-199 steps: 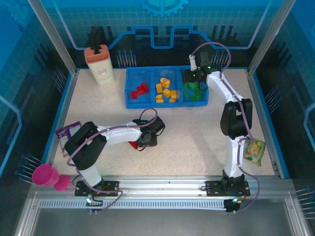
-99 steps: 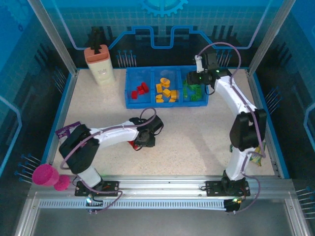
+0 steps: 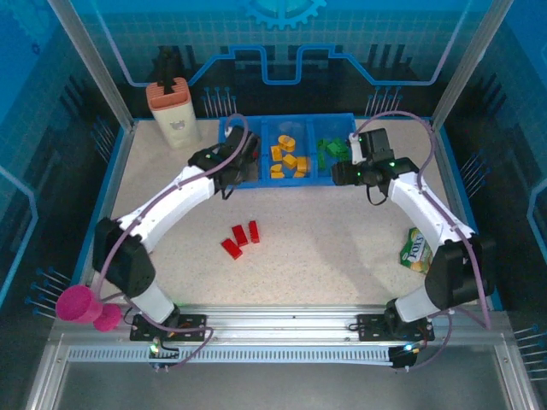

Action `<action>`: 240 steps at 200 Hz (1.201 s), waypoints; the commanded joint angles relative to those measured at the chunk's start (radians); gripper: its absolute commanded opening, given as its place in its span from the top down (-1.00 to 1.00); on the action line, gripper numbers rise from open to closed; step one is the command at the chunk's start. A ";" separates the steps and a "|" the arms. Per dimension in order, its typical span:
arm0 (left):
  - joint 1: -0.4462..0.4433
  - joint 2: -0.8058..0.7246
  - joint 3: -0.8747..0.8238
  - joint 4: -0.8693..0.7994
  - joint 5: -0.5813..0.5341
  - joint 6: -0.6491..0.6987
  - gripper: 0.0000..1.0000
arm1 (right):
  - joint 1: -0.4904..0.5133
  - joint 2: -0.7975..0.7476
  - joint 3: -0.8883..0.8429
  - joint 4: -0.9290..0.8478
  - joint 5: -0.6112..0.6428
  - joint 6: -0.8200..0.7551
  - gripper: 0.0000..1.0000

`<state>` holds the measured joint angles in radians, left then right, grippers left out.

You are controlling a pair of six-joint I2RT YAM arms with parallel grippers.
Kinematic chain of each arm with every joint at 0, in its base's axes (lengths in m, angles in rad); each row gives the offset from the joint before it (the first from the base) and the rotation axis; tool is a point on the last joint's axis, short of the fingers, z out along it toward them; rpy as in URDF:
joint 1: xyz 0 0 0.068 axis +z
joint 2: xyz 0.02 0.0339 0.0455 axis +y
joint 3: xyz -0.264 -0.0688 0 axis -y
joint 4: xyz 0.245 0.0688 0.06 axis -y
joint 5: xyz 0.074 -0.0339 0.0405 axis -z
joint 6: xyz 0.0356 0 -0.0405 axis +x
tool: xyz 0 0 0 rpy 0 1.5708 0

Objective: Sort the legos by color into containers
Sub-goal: Place the lego in the container.

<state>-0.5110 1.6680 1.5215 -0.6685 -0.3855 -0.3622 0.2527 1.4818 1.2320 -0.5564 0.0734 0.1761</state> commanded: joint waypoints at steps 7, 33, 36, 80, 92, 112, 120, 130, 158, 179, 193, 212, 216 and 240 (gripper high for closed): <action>0.056 0.146 0.146 0.075 -0.062 0.142 0.72 | 0.038 -0.045 -0.057 0.025 -0.041 0.019 -0.45; 0.095 0.287 0.269 0.084 -0.102 0.212 0.72 | 0.050 -0.037 -0.070 0.034 -0.048 0.017 -0.46; 0.100 0.301 0.283 0.083 -0.102 0.221 0.72 | 0.052 -0.037 -0.073 0.039 -0.050 0.013 -0.46; 0.159 0.510 0.468 0.060 -0.079 0.263 0.71 | 0.055 -0.027 -0.066 0.050 -0.052 -0.009 -0.47; 0.165 0.553 0.511 0.038 -0.078 0.258 0.66 | 0.053 -0.023 -0.059 0.044 -0.047 -0.010 -0.47; 0.170 0.581 0.526 0.037 -0.070 0.248 0.55 | 0.053 -0.025 -0.053 0.039 -0.036 -0.016 -0.48; 0.170 0.584 0.526 0.038 -0.066 0.248 0.51 | 0.054 -0.026 -0.051 0.038 -0.033 -0.018 -0.48; 0.170 0.587 0.526 0.034 -0.068 0.243 0.36 | 0.054 -0.026 -0.050 0.036 -0.032 -0.021 -0.49; 0.171 0.560 0.504 0.026 -0.073 0.242 0.02 | 0.054 -0.021 -0.037 0.029 -0.032 -0.026 -0.49; 0.167 0.491 0.447 0.031 -0.081 0.251 -0.18 | 0.054 -0.024 -0.032 0.024 -0.032 -0.027 -0.49; 0.163 0.432 0.399 0.006 -0.071 0.237 -0.20 | 0.054 -0.029 -0.034 0.027 -0.030 -0.027 -0.49; 0.138 0.309 0.273 -0.046 -0.047 0.171 -0.14 | 0.054 -0.042 -0.036 0.027 -0.027 -0.026 -0.49; 0.127 0.274 0.227 -0.045 -0.041 0.158 -0.14 | 0.054 -0.045 -0.039 0.027 -0.025 -0.025 -0.49; 0.011 0.072 -0.035 -0.048 -0.043 0.035 -0.13 | 0.053 -0.063 -0.048 0.032 -0.027 -0.026 -0.49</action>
<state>-0.3855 1.9411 1.6619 -0.6601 -0.4488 -0.1921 0.2958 1.4620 1.1667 -0.5232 0.0441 0.1635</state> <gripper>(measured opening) 0.567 0.745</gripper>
